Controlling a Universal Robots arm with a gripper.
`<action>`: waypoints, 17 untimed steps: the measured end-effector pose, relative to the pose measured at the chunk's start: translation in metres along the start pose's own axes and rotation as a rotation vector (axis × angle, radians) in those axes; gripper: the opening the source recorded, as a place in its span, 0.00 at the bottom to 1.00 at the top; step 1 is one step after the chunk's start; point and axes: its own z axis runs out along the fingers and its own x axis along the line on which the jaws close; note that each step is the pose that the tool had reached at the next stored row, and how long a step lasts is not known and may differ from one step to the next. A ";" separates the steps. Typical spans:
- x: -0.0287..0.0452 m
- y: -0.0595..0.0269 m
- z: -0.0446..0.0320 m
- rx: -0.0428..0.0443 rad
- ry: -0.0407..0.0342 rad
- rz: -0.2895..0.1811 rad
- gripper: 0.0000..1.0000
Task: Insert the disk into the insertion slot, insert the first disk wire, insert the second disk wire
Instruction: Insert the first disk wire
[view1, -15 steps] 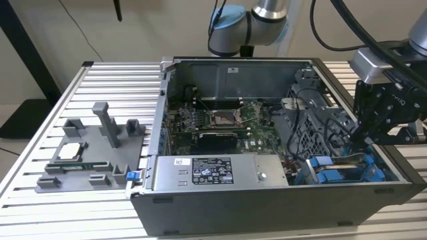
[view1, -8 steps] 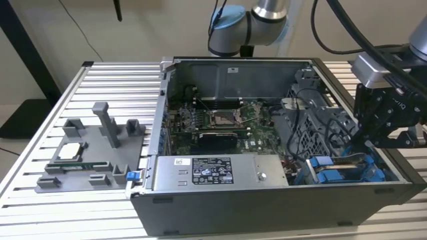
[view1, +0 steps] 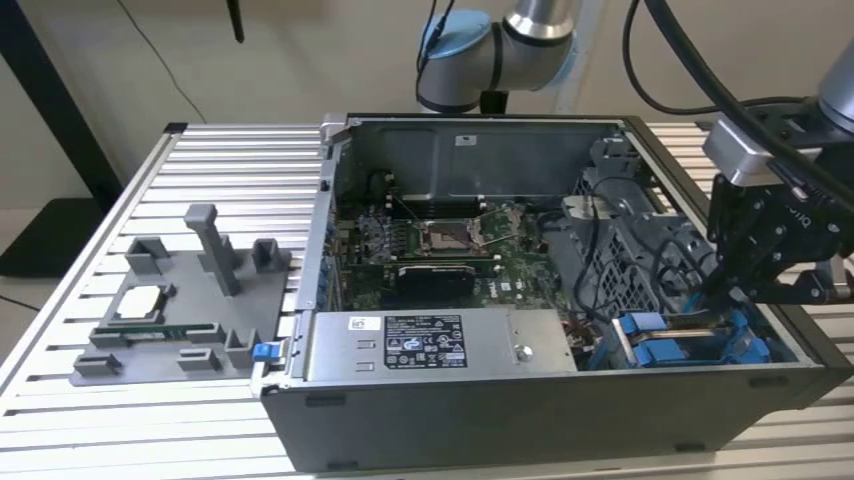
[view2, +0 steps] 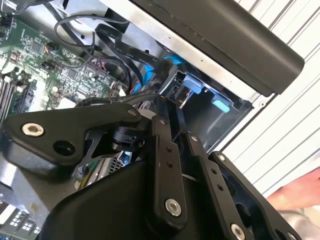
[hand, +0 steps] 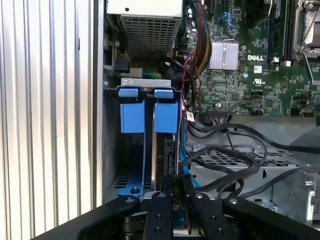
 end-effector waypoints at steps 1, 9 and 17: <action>0.0003 0.0000 0.0007 -0.0001 0.0000 0.000 0.00; 0.0020 -0.0002 0.0049 -0.0006 0.0000 0.000 0.00; 0.0024 -0.0002 0.0085 -0.0006 0.0000 0.000 0.00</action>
